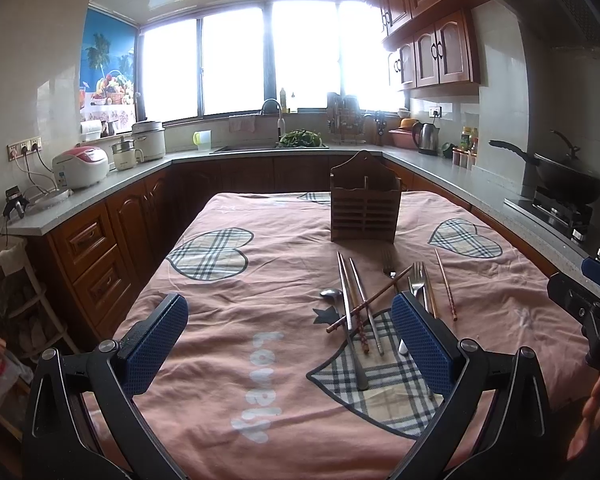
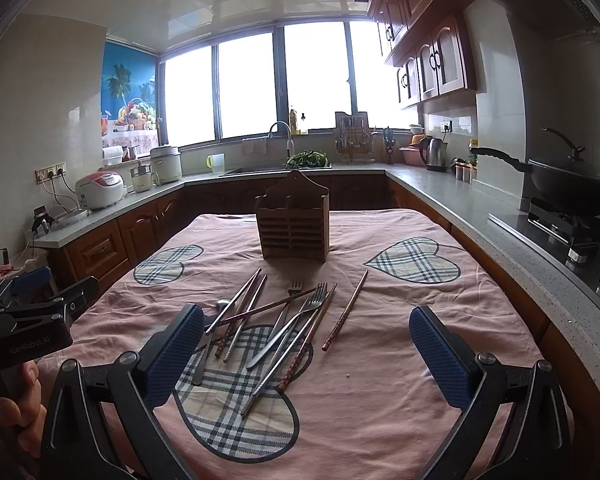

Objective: Organize utensils

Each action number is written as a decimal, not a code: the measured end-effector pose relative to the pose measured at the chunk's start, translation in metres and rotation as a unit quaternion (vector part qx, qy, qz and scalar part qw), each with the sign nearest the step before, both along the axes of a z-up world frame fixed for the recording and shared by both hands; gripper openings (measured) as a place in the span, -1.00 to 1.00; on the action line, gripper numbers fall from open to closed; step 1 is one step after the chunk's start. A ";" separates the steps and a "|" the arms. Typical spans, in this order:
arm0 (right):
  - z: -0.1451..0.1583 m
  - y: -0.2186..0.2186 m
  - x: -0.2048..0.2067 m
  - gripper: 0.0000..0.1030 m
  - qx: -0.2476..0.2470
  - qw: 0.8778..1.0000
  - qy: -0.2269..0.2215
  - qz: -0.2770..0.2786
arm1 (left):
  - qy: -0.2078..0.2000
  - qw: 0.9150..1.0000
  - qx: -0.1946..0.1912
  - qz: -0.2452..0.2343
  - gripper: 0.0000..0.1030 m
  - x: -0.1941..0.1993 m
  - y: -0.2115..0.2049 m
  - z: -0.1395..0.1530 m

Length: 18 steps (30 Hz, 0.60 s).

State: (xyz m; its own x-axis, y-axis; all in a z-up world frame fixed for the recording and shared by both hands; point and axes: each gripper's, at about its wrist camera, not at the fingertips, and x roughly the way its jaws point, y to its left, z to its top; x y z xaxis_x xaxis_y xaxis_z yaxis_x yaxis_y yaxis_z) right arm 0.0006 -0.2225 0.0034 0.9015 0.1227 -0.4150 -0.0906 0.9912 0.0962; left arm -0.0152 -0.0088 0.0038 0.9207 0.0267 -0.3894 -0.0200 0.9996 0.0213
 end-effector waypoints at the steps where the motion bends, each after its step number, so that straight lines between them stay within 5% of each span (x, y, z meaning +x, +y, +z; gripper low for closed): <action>1: 0.000 0.000 0.000 1.00 0.000 1.000 0.000 0.000 | 0.000 1.000 0.000 0.000 1.00 0.000 0.000 0.000; 18: -0.006 -0.008 0.029 1.00 0.017 0.999 0.034 0.014 | 0.051 0.999 -0.010 -0.009 1.00 0.044 0.009 -0.012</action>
State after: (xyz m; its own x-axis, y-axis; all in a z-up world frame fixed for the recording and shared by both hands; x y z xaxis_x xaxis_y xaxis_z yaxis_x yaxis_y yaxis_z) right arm 0.0292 -0.2302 -0.0025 0.8679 0.1620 -0.4695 -0.1096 0.9845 0.1371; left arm 0.0292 -0.0002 -0.0081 0.8766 0.0015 -0.4812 -0.0004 1.0000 0.0025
